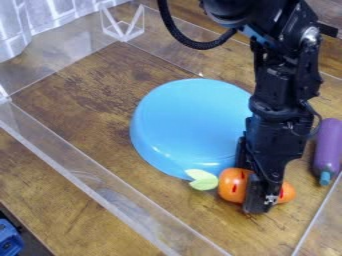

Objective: Move the carrot to the right side

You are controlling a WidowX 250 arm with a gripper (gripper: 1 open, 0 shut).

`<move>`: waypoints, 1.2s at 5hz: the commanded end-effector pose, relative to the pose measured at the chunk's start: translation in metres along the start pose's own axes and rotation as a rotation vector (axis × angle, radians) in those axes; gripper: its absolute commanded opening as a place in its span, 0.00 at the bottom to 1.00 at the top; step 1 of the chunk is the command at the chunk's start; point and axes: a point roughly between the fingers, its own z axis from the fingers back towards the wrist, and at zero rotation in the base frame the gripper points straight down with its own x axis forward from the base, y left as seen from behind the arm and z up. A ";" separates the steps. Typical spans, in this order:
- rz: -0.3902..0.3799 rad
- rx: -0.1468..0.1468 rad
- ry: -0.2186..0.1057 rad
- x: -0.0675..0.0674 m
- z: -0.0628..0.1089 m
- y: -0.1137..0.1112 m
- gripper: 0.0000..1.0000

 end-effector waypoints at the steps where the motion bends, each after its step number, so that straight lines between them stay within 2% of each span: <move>1: 0.054 0.037 -0.048 -0.008 0.022 0.010 1.00; 3: 0.079 0.037 -0.062 -0.005 0.031 0.008 1.00; 6: 0.116 0.010 -0.084 -0.003 0.040 0.001 1.00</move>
